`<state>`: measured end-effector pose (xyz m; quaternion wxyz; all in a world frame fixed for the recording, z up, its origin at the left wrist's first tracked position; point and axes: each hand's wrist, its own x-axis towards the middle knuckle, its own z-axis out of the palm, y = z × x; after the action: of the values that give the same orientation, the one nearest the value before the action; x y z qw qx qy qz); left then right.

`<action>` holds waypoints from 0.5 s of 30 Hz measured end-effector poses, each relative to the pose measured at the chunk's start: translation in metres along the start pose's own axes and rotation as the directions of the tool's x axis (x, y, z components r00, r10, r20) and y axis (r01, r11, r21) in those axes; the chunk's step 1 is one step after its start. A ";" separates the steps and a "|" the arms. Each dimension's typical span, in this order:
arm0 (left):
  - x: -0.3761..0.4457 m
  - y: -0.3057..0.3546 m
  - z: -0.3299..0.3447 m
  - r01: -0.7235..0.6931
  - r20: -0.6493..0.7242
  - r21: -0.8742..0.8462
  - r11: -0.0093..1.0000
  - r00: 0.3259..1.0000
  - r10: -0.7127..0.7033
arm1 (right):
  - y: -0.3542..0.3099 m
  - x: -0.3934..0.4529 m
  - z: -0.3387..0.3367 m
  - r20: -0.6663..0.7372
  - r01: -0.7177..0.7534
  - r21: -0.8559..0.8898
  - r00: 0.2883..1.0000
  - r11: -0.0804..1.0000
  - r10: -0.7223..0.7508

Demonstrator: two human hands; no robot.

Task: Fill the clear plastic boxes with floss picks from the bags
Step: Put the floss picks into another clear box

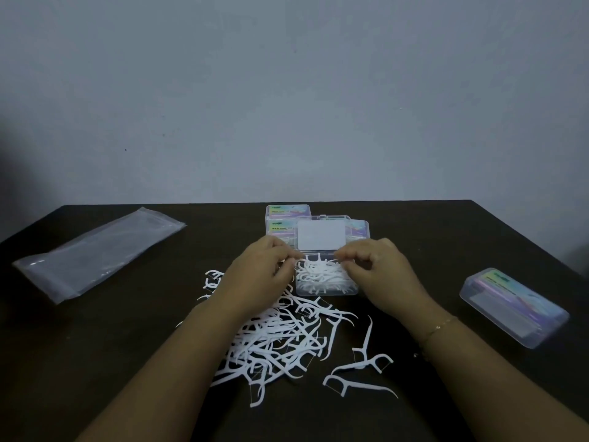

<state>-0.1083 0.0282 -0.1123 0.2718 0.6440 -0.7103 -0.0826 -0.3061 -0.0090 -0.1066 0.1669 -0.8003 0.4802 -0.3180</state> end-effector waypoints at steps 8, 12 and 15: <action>-0.004 -0.010 -0.024 0.170 0.047 0.037 0.985 0.984 -0.172 | -0.022 -0.019 -0.019 0.339 0.021 -0.031 0.941 0.999 -0.009; -0.005 -0.017 -0.032 0.178 0.212 0.083 0.981 0.958 -0.192 | -0.028 -0.025 -0.010 0.435 0.114 -0.312 0.900 0.943 0.035; -0.005 -0.018 -0.034 0.181 0.314 0.119 0.976 0.926 -0.210 | -0.026 -0.027 -0.006 0.420 0.134 -0.344 0.907 0.929 0.025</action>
<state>-0.0753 0.0384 -0.0934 0.1131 0.7005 -0.6806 -0.1827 -0.3016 0.0272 -0.0962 0.1046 -0.8797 0.4612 -0.0495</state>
